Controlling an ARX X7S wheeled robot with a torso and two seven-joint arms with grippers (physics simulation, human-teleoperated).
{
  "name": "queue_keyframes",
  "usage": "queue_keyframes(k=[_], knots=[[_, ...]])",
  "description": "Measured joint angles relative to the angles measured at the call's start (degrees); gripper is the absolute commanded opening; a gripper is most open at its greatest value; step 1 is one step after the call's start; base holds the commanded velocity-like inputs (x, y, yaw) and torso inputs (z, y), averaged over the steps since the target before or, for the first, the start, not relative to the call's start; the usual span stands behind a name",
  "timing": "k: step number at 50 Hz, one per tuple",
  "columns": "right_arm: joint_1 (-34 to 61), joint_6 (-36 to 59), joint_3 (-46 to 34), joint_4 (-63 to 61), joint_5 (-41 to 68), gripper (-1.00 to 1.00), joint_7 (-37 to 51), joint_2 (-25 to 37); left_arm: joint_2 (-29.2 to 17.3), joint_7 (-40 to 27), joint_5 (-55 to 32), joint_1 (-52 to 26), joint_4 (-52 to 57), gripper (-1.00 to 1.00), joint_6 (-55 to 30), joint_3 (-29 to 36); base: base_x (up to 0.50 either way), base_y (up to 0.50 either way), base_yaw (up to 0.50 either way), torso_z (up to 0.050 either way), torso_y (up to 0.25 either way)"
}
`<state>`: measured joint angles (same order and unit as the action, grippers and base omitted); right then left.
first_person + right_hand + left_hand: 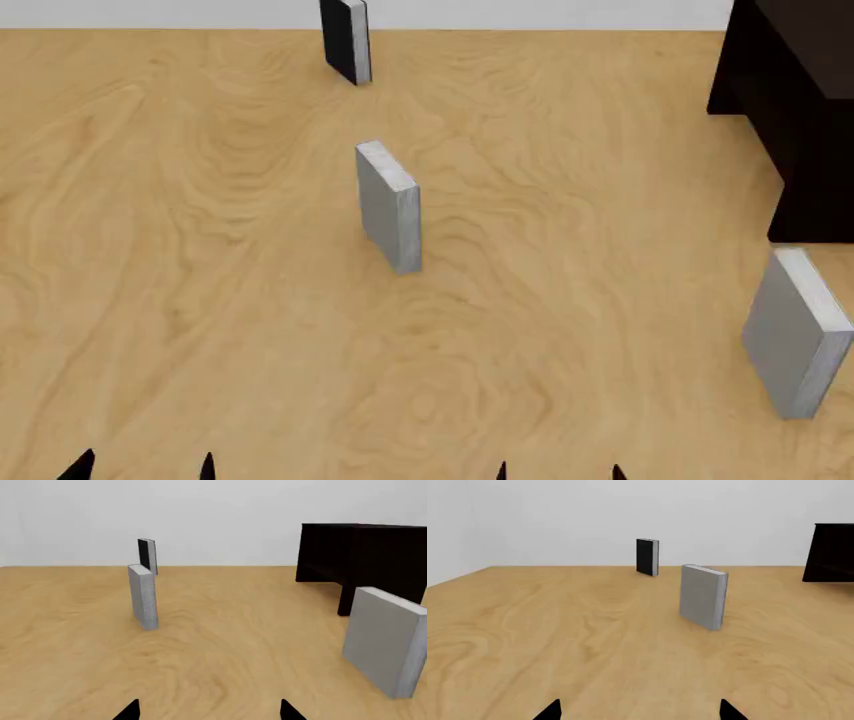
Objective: Pick up the book on the right and place it on the cabinet shelf.
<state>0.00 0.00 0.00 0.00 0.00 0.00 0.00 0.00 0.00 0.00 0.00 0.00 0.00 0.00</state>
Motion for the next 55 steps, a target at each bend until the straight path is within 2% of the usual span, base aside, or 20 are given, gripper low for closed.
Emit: queue_keyframes(k=[11,20,32,46,55], knots=[[-0.07,1.85,-1.29,-1.24,-0.05,1.0,2.63,1.37,-0.99,-2.37,-0.46,-0.52,-0.38,1.0,1.17,1.42,0.0,0.0,0.0,0.0,0.0],[0.21,5.39,-2.72,-4.08,-0.16,1.0,4.46,2.45,-2.41,-3.23,-2.27,-0.48,2.2,1.0,-1.42,1.87,0.0,0.0,0.0,0.048,0.0],[1.76,13.74,-3.66,-11.43,1.11,1.0,5.59,4.03,-3.86,-4.62,-4.49,-2.06,9.56,1.0,-10.14,2.69,0.0,0.0,0.0,0.05,0.0],[6.66,25.31,-4.37,-19.36,2.14,1.0,6.28,6.17,-5.19,-6.61,-5.78,-7.48,17.99,1.0,-22.47,4.48,0.0,0.0,0.0,0.05,0.0],[10.57,31.56,-4.64,-22.75,2.7,1.0,6.56,7.15,-5.83,-7.99,-5.61,-10.6,21.0,1.0,-26.96,5.92,0.0,0.0,0.0,0.05,0.0]])
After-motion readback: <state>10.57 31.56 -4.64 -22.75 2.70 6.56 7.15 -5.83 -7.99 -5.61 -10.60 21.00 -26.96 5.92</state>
